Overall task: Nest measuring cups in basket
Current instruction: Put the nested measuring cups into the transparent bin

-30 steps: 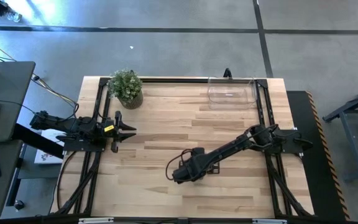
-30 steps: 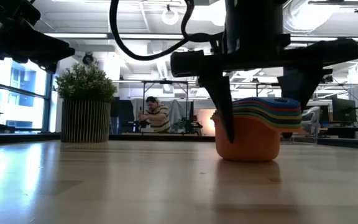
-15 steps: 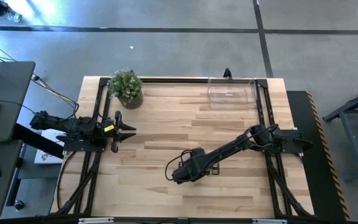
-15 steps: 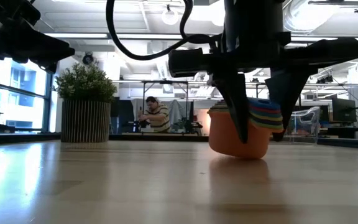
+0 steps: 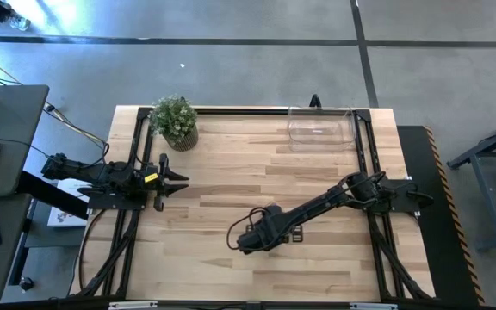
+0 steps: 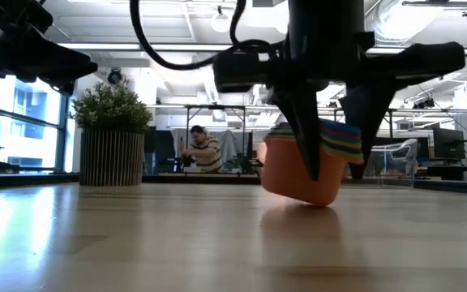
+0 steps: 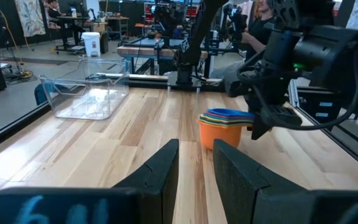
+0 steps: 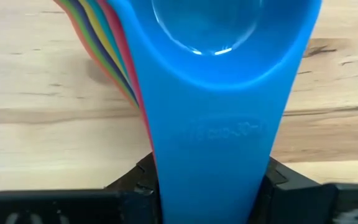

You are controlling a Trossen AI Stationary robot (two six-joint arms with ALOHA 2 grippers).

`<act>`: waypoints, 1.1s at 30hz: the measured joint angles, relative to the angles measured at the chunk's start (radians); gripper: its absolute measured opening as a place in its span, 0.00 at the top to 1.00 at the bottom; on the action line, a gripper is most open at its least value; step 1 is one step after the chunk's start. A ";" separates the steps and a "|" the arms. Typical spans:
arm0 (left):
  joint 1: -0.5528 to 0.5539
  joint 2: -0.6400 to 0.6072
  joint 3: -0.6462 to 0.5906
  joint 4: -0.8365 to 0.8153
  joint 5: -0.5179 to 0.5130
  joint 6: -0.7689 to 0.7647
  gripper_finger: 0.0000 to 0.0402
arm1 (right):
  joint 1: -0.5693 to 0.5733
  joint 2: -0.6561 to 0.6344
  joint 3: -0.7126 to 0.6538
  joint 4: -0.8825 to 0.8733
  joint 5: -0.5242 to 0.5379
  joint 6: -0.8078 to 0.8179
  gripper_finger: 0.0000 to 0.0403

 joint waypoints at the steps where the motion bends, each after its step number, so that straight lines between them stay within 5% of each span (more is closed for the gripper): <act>1: 0.000 0.000 0.000 0.000 0.000 0.000 0.78 | 0.000 0.000 0.005 -0.003 0.000 -0.003 0.71; 16: 0.000 0.000 0.000 0.000 0.000 0.000 0.78 | -0.001 0.000 0.012 -0.009 -0.033 -0.004 0.71; 25: 0.000 0.000 0.000 0.000 0.000 0.000 0.78 | -0.001 0.000 0.012 0.001 -0.010 -0.004 0.49; 33: 0.000 0.000 0.000 0.000 0.000 0.000 0.78 | -0.001 -0.011 0.012 -0.006 0.012 -0.012 0.48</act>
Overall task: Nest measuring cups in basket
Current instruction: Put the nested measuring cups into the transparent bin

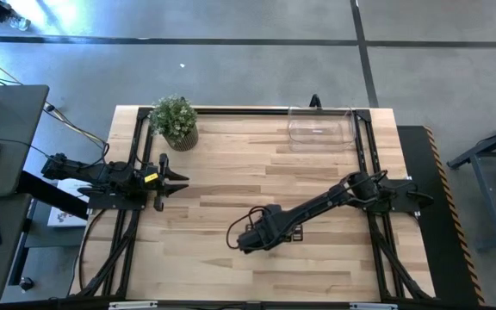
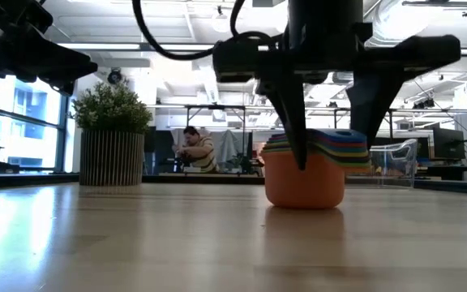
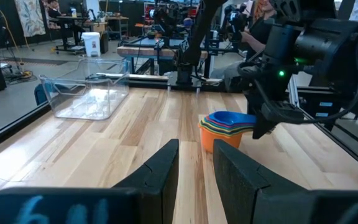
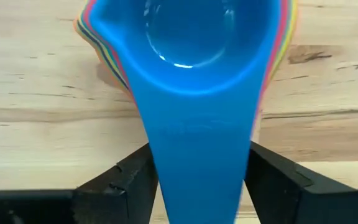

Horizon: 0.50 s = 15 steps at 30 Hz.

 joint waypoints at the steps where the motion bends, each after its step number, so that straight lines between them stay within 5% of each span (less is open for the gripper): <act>1: 0.000 0.000 0.000 0.000 0.000 0.000 0.78 | -0.001 -0.006 0.000 -0.007 0.000 0.000 0.48; 15: 0.000 0.000 0.000 0.000 0.000 0.000 0.78 | -0.024 -0.019 -0.002 -0.024 -0.014 -0.052 0.63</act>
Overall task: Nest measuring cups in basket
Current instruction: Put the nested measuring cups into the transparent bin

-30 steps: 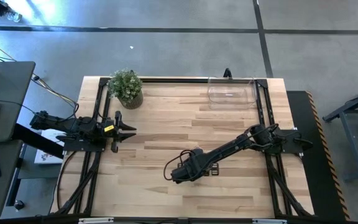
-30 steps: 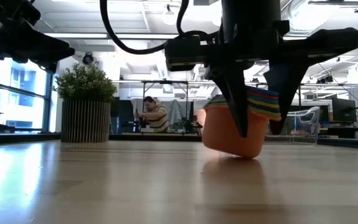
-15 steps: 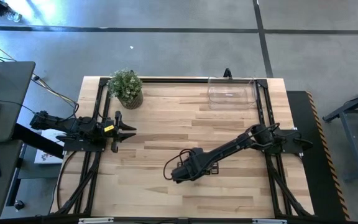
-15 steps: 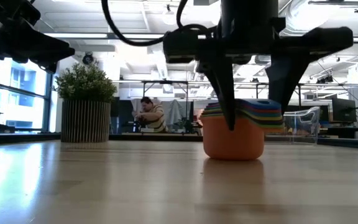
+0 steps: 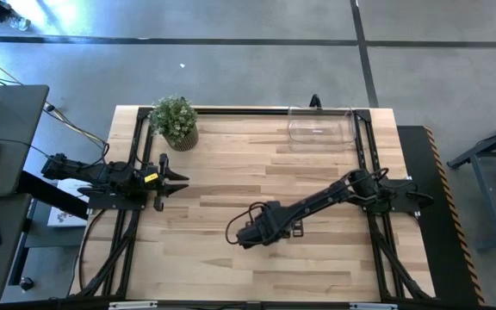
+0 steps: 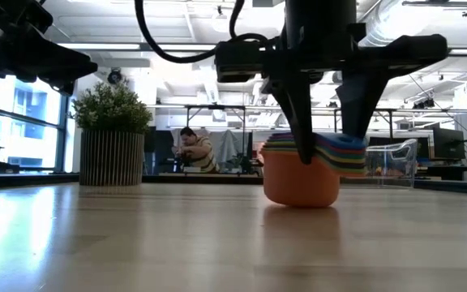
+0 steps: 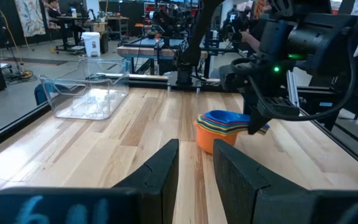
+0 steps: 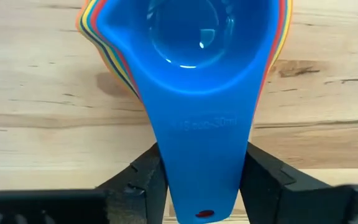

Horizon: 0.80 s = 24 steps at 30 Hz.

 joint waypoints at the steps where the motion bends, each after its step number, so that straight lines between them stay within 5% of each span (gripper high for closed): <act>1: 0.000 0.000 0.000 0.000 0.000 0.000 0.78 | -0.002 0.000 0.000 0.001 -0.001 -0.002 0.64; 24: 0.000 0.000 0.000 0.000 0.000 0.000 0.78 | -0.002 0.000 -0.001 0.020 -0.008 -0.018 0.68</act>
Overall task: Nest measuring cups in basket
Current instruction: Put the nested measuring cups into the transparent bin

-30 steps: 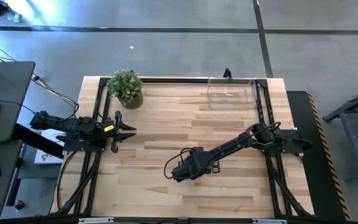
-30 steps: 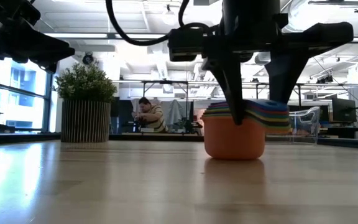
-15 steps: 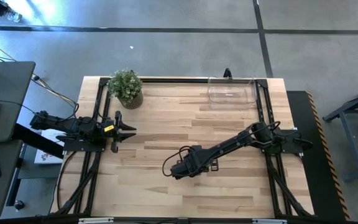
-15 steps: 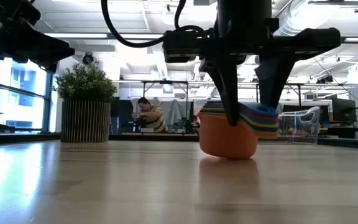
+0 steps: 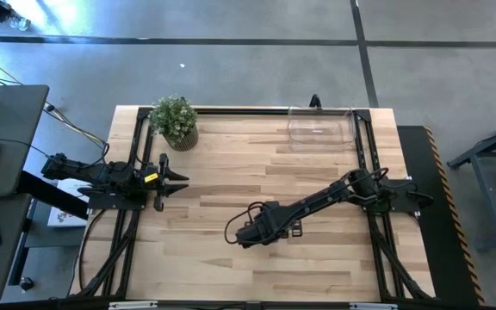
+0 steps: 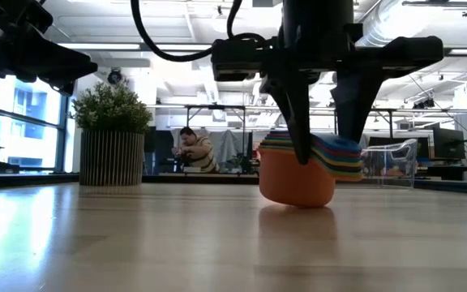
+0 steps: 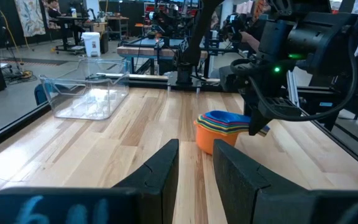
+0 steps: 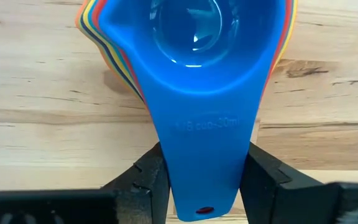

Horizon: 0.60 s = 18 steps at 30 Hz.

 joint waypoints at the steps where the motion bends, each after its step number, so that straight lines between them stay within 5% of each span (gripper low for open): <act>1: 0.000 0.000 0.000 0.000 0.000 0.000 0.78 | 0.000 0.000 0.003 -0.002 0.002 0.001 0.68; 18: 0.000 0.000 0.000 0.000 0.000 0.000 0.78 | 0.014 -0.017 0.014 -0.037 0.057 0.037 0.68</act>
